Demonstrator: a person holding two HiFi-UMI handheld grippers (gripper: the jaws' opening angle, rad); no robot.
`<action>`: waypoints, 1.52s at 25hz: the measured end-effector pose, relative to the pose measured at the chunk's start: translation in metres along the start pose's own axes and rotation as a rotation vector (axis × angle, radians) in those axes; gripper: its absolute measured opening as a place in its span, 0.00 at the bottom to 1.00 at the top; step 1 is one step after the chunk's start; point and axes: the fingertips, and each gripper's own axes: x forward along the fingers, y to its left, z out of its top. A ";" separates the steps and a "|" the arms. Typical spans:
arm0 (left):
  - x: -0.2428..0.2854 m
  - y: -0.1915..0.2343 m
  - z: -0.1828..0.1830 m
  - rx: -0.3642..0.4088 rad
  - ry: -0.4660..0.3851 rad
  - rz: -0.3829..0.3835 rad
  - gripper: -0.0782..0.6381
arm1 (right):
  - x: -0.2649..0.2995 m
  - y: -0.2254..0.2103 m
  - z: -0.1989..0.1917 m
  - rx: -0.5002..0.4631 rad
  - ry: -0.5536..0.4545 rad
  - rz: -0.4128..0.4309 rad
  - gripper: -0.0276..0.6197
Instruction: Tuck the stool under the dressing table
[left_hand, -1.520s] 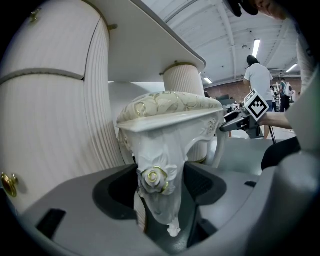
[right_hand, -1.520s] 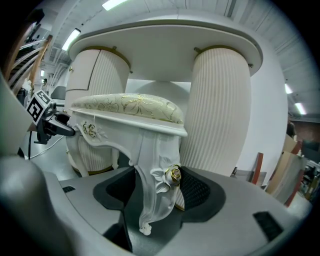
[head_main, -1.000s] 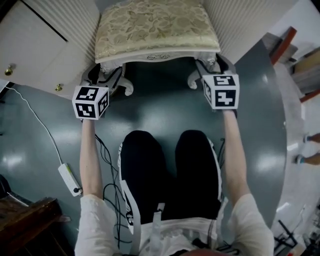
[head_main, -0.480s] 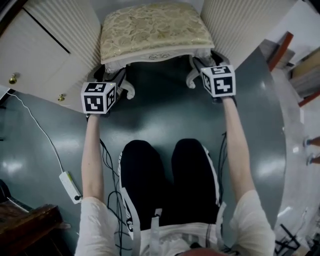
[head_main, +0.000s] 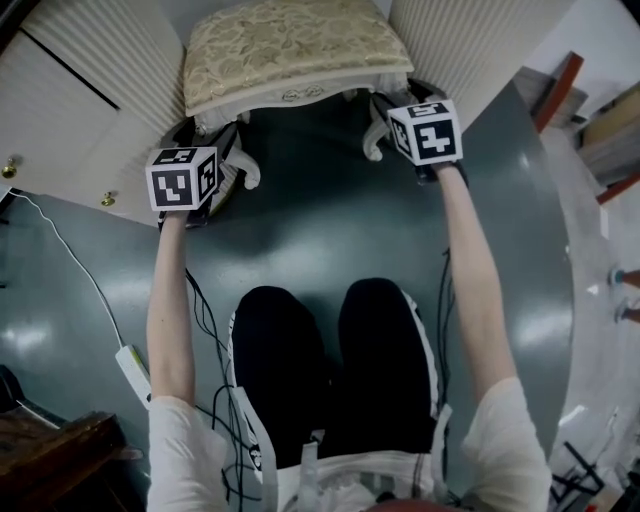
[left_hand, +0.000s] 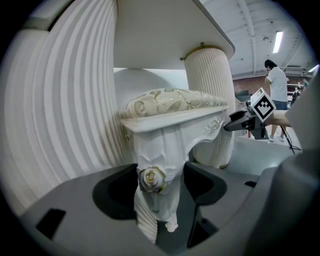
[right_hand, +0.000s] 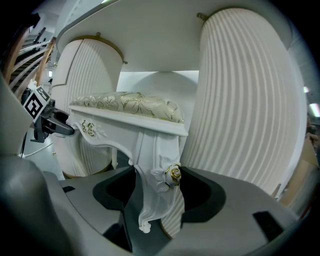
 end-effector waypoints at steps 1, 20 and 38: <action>0.001 0.000 0.000 -0.003 0.002 0.004 0.52 | 0.002 -0.001 0.001 -0.001 0.004 0.001 0.46; 0.007 0.003 -0.006 -0.078 0.042 0.023 0.52 | 0.012 0.000 0.003 -0.002 0.018 0.013 0.46; -0.032 -0.056 -0.115 -0.230 0.031 0.216 0.12 | -0.037 0.101 -0.116 0.083 0.073 0.058 0.05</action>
